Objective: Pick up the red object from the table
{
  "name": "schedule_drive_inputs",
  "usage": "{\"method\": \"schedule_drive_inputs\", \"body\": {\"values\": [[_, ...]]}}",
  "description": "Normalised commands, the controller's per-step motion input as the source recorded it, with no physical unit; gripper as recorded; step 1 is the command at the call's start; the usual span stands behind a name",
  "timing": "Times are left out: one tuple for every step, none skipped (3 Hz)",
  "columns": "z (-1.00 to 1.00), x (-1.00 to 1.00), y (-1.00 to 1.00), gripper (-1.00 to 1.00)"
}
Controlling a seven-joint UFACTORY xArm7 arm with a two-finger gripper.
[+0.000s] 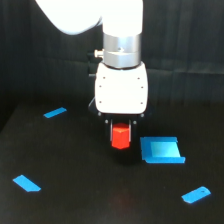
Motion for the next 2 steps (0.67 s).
{"method": "schedule_drive_inputs", "body": {"values": [[0.97, -0.08, -0.07, -1.00], [0.92, 0.10, -0.07, -0.94]]}}
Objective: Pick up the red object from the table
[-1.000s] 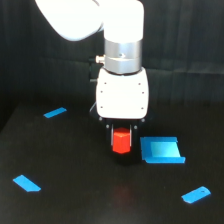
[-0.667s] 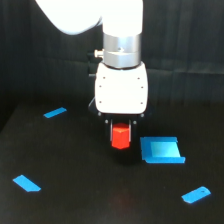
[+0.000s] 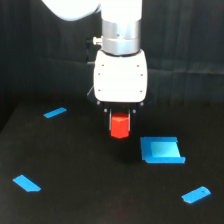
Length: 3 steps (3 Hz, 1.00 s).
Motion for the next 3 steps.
{"method": "schedule_drive_inputs", "body": {"values": [[0.89, -0.05, -0.04, -0.92], [0.70, -0.06, 0.03, -1.00], [0.27, -0.01, -0.06, -0.97]]}}
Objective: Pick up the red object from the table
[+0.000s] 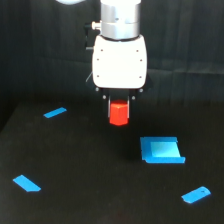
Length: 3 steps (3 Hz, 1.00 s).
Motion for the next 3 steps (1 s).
{"method": "schedule_drive_inputs", "body": {"values": [[0.15, 0.02, 0.01, -1.00], [0.07, 0.12, 0.00, -0.97], [0.09, 0.06, 0.06, -1.00]]}}
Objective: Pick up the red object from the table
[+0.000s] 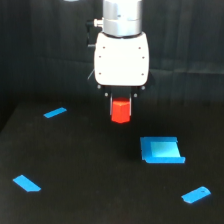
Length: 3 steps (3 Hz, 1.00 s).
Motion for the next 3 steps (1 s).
{"method": "schedule_drive_inputs", "body": {"values": [[0.12, 0.02, 0.00, -1.00], [0.11, 0.06, 0.04, -0.98], [0.00, 0.09, 0.00, -1.00]]}}
